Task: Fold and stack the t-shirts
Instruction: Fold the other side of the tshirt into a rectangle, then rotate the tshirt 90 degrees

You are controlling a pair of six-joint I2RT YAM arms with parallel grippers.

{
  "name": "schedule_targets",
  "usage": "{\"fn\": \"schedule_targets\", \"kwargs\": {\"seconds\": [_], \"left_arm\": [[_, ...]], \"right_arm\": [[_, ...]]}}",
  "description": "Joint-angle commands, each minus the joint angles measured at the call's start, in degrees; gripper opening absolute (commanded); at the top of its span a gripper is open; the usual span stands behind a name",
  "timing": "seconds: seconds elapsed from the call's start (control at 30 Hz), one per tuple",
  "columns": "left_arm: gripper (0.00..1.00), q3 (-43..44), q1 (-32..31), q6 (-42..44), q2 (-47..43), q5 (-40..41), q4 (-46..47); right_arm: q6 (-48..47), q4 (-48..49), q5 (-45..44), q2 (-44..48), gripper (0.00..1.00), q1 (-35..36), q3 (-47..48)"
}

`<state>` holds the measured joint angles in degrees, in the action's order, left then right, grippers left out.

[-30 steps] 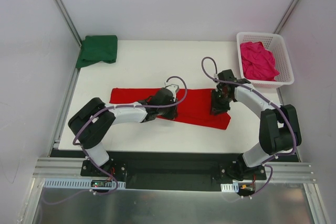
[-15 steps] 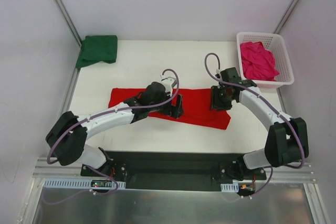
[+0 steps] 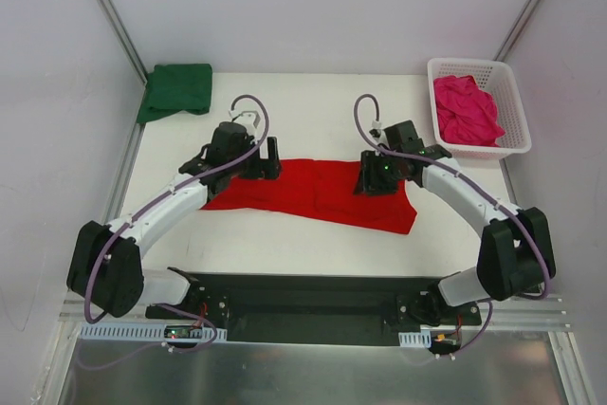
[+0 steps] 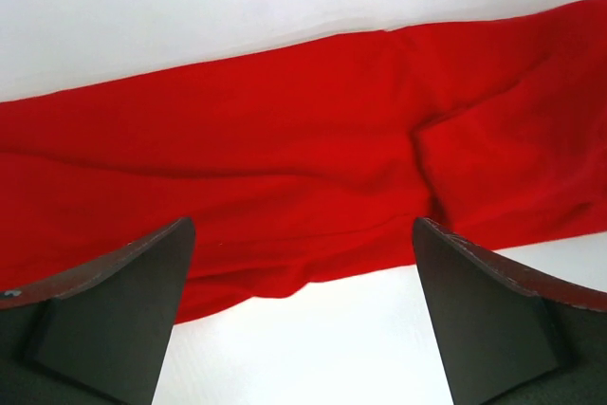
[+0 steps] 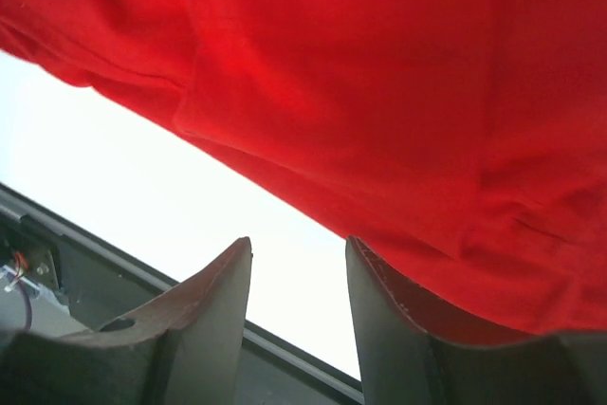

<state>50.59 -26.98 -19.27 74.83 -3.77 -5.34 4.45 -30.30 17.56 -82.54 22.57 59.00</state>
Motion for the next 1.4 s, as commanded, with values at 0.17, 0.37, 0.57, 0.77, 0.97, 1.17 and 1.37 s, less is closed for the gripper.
{"fn": "schedule_targets", "kwargs": {"seconds": [0.17,0.37,0.57,0.77,0.97,1.17,1.37], "left_arm": [[0.97,1.09,8.16,-1.56,1.64,2.72,-5.73],[0.88,-1.8,11.77,-4.72,1.11,5.68,-6.34],[0.59,-5.85,14.06,-9.03,-0.82,10.1,-7.58],[0.56,-6.2,14.24,-9.56,0.32,8.87,-7.58],[0.56,-4.63,14.15,-8.07,-0.47,6.68,-6.7],[0.32,0.37,13.98,-6.4,4.69,-2.89,1.12],[0.0,7.23,12.75,-5.43,16.2,-8.18,7.69]], "right_arm": [[3.46,5.87,4.32,-6.92,0.46,7.83,4.27],[3.64,5.17,3.27,-10.71,0.46,11.62,8.67],[5.04,6.74,4.14,-11.76,0.47,12.94,8.32],[7.41,11.49,5.99,-17.03,0.46,15.66,7.53],[8.91,11.85,2.92,-15.37,0.38,18.47,5.43],[9.88,9.74,-4.02,-9.66,0.26,21.64,0.42],[11.72,6.58,-13.07,-3.77,0.04,24.19,-4.77]]}}
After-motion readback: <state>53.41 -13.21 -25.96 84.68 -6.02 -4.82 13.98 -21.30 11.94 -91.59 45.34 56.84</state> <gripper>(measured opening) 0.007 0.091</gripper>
